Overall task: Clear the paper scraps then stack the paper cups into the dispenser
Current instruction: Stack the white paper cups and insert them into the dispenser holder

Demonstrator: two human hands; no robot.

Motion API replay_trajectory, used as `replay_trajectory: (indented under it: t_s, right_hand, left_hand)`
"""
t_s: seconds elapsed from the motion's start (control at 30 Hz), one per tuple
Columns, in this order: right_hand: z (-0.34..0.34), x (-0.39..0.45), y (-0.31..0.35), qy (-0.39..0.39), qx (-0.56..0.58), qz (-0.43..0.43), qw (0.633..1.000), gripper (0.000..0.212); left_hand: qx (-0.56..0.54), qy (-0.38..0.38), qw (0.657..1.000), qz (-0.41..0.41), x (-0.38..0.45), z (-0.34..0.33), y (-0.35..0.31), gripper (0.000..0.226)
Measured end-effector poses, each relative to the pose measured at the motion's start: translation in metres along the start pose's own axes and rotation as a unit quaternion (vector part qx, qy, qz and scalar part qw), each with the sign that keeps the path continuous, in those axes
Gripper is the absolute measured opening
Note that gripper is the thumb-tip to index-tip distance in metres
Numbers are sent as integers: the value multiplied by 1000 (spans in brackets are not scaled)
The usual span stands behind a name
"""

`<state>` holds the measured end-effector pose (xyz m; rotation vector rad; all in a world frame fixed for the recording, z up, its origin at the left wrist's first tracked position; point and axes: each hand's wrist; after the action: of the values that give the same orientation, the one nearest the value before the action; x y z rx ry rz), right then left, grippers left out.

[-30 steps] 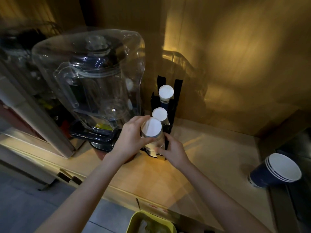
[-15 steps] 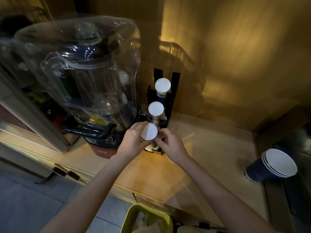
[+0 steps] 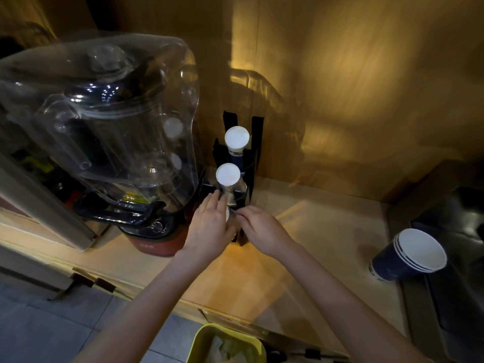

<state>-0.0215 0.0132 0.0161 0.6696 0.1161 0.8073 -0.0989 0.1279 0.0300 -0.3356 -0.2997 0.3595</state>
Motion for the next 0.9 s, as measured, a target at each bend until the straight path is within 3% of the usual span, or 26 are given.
replay_trajectory:
  t_s: [0.1,0.23,0.43,0.53,0.63,0.9]
  right_hand:
    - [27,-8,-15,-50,-81,22,995,30]
    - [68,-36,-50,-161,-160,23,974,40]
    - [127,-107,-118,-265,-239,-108,928,31]
    - [142,-142,-153,-264,-276,-200,902,37]
    - [148,-169,-181,-253,-256,-285,889,43]
    - [144,-192,-205,-309,-37,-446,839,44]
  left_hand:
    - [16,-49,994,-93,7,-2,-29,45]
    - [3,-39,982,-184,22,-17,-74,47]
    - [-22,14,966,-259,29,-71,-161,53]
    - [-6,59,956,-289,27,-98,-208,57]
    - [2,96,953,-287,24,-127,-246,57]
    - [30,215,959,-180,23,-168,-287,47]
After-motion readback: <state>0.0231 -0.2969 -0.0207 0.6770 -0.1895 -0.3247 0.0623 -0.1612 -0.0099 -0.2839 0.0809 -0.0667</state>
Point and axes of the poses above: each hand's wrist, its own x-axis towards the middle knuckle, its own z-axis out of the back of the hand, y = z × x, and after that the axes turned 11 degrees about -y, right-handed
